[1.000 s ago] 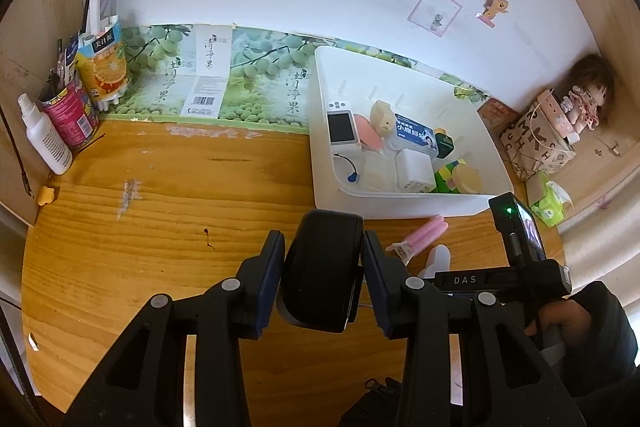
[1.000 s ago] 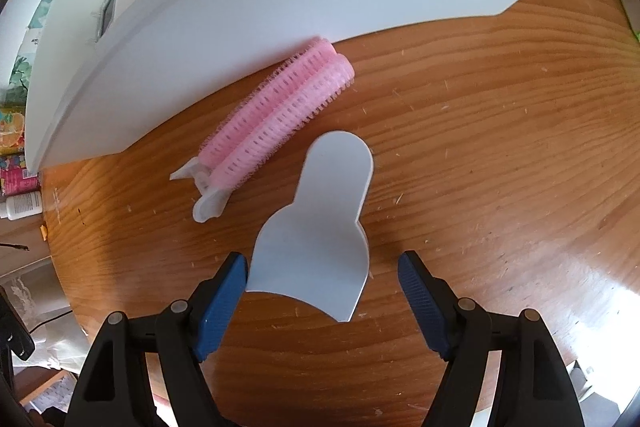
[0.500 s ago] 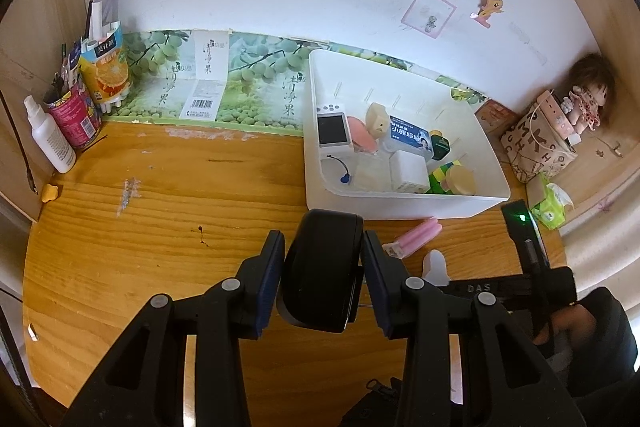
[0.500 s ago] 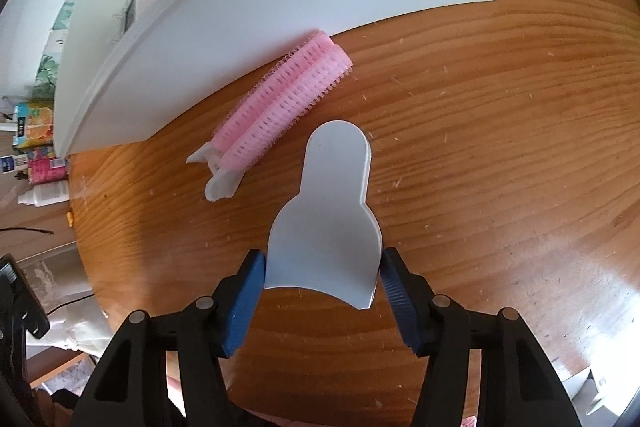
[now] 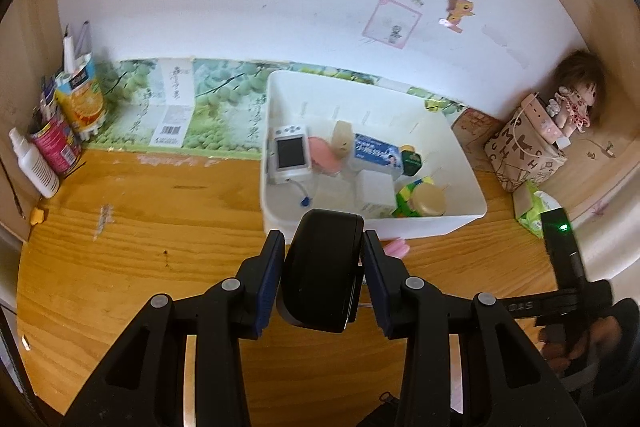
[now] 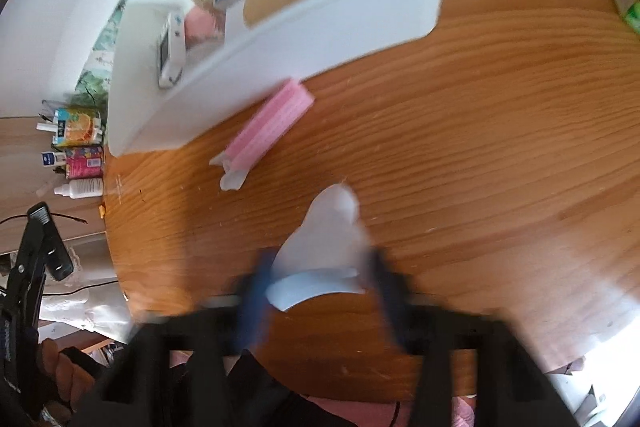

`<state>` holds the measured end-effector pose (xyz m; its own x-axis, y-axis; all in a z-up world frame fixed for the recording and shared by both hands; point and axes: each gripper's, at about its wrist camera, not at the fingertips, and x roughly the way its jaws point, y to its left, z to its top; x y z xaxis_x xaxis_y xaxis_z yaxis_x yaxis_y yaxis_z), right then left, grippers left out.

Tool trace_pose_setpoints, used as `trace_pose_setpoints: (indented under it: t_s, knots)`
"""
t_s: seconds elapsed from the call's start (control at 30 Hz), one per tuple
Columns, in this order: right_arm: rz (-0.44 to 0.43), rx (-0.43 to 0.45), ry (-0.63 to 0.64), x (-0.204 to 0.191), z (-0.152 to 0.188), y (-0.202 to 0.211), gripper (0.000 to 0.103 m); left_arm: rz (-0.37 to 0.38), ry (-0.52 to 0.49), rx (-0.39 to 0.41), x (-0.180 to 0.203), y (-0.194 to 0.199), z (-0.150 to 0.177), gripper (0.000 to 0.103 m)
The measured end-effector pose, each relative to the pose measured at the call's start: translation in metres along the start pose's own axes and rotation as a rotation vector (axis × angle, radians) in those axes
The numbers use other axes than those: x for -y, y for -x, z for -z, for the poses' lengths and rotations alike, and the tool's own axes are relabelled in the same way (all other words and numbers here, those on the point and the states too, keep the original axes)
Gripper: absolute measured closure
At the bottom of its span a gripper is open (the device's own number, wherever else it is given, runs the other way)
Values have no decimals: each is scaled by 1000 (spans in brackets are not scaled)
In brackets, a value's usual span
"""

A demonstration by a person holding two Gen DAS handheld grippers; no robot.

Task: Organize rigid objects

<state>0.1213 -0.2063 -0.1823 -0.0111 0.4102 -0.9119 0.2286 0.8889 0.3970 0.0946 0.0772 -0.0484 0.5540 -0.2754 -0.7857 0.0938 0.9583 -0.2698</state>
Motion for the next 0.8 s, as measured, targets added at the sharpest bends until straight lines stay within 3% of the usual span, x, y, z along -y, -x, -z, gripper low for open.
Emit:
trace_pose_setpoints:
  t_s: [0.07,0.27,0.63,0.8]
  knots:
    - [-40,8,1,3,-3,13,79,3,-9,9,7,-2,-4,60]
    - [-28,51,49,4,-8,38,79,9,-6,32,21,-6,-12,60]
    - [-18,-27,112,-7,-7,14,79,-20,41,54,14,4,-6,60]
    - [8,-80,148,-20,-1,-8,49,-40,60,47,2,10,3,60]
